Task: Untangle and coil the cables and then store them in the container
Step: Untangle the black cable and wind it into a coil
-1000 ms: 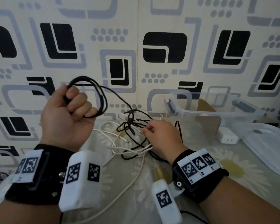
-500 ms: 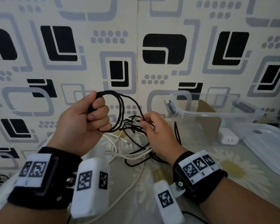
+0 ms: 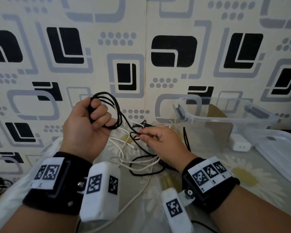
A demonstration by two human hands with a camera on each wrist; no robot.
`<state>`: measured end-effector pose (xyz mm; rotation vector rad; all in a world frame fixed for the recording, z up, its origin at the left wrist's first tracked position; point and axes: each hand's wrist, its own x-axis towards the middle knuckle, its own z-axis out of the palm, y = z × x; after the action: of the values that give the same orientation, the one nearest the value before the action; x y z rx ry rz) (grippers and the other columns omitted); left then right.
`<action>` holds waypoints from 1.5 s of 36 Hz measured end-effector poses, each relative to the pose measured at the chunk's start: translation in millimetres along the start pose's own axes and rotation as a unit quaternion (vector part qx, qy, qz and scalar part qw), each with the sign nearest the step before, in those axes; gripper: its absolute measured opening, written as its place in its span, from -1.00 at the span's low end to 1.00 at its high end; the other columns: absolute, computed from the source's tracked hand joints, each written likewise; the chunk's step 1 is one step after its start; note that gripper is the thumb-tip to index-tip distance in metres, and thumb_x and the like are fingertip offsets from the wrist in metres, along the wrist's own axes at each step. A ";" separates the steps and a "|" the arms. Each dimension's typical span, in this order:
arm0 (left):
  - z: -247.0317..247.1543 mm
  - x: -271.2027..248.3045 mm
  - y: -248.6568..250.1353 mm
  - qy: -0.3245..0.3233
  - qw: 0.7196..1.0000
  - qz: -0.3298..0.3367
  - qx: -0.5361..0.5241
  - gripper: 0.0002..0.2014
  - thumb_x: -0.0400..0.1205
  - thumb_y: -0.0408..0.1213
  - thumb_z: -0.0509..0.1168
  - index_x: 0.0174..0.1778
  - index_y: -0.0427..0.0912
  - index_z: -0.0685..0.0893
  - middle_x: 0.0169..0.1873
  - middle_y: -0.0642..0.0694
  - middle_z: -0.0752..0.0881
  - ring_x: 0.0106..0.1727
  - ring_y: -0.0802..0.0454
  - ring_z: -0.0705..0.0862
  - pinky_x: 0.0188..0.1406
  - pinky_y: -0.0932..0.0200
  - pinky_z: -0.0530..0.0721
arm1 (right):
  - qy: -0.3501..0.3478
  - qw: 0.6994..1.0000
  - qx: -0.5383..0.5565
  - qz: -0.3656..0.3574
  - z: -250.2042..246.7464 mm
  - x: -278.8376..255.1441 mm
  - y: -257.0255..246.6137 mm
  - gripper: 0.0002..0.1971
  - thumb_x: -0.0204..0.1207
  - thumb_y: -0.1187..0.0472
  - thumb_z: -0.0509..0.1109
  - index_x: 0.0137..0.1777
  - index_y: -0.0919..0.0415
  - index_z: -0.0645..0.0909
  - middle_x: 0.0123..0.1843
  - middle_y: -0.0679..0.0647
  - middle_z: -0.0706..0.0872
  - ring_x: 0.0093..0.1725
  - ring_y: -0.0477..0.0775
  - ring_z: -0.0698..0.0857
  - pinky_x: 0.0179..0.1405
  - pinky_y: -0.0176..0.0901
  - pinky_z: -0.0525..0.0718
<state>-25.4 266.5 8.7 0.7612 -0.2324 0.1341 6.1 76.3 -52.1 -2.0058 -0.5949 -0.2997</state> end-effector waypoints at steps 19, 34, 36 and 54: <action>6.1 -8.7 -29.9 -0.022 0.887 0.140 0.439 -0.74 0.82 -0.21 -0.05 -0.10 -0.23 0.44 -0.35 0.01 0.59 -0.30 0.14 0.64 -0.18 0.42 0.52 | -0.088 0.974 -0.127 -0.168 4.4 4.1 10.8 -0.52 0.55 0.42 0.19 0.38 0.03 0.64 -0.19 -0.01 0.48 -0.08 0.05 0.42 -0.03 -0.20 0.34; -9.2 -2.3 -46.6 -0.106 0.690 0.123 0.705 -0.83 0.77 -0.17 0.03 -0.04 -0.18 0.41 -0.25 -0.09 0.65 -0.24 0.00 0.63 -0.23 0.00 0.56 | -0.036 0.989 -0.030 -0.141 0.4 -3.4 -1.4 -0.66 0.41 0.45 0.43 -0.18 0.05 0.35 -0.19 0.11 0.64 -0.05 0.24 0.69 -0.07 0.26 0.63; -7.8 -3.1 -46.5 -0.112 0.684 0.130 0.709 -0.85 0.77 -0.20 0.04 -0.09 -0.15 0.39 -0.29 -0.06 0.61 -0.28 0.03 0.59 -0.32 0.05 0.52 | -0.025 0.989 -0.035 -0.141 1.5 -3.4 -1.8 -0.64 0.42 0.44 0.44 -0.20 0.03 0.33 -0.22 0.09 0.62 -0.08 0.25 0.69 -0.11 0.26 0.62; -11.3 -1.9 -48.8 -0.116 0.615 0.039 0.779 -0.74 0.77 -0.17 0.05 -0.25 -0.10 0.33 -0.28 -0.09 0.55 -0.21 -0.11 0.57 -0.26 0.00 0.41 | 0.013 0.991 -0.032 -0.129 0.3 -3.3 -3.1 -0.69 0.43 0.49 0.37 -0.22 0.11 0.34 -0.24 0.13 0.58 -0.23 0.10 0.55 -0.23 -0.05 0.56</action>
<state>-15.5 239.4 -32.2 2.5642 -0.3776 0.3286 1.6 76.8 -51.3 -1.9830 -0.8398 -0.5062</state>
